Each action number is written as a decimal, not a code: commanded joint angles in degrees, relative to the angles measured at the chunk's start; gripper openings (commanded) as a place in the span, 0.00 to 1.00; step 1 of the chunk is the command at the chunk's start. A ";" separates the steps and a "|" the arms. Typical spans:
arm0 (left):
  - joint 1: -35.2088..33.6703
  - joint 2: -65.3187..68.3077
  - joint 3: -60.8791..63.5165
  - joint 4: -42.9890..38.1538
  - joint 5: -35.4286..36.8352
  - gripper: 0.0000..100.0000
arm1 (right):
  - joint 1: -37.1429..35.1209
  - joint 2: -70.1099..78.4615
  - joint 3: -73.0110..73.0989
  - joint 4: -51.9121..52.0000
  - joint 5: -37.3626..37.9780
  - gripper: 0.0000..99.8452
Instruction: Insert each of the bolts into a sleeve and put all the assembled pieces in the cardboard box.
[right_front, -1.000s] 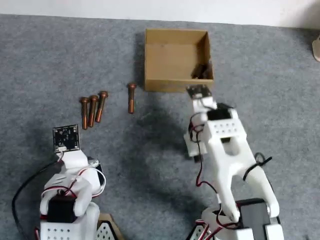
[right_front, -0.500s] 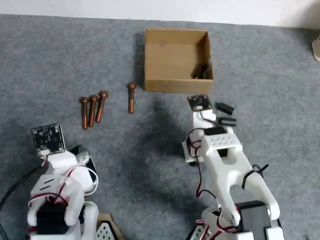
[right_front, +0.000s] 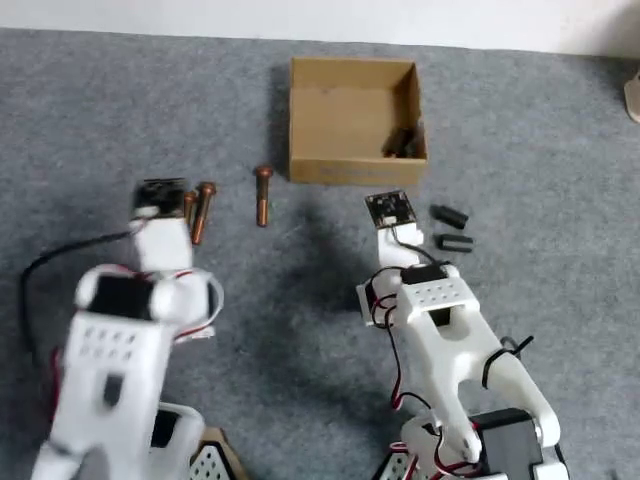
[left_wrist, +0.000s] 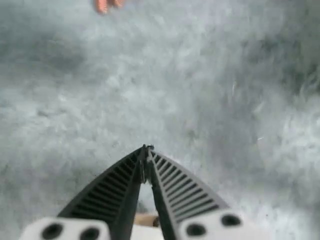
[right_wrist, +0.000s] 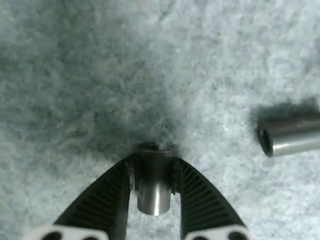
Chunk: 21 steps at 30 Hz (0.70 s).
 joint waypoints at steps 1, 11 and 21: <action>3.82 10.33 -4.79 -7.74 -0.09 0.01 | -1.19 -0.84 0.22 -1.36 -0.18 0.00; 3.82 20.44 -5.23 -27.25 -0.62 0.01 | -1.19 -0.40 0.40 -3.30 -0.18 0.00; 3.47 28.00 -20.26 -25.14 -8.09 0.01 | -1.27 -0.31 0.48 -3.30 1.49 0.00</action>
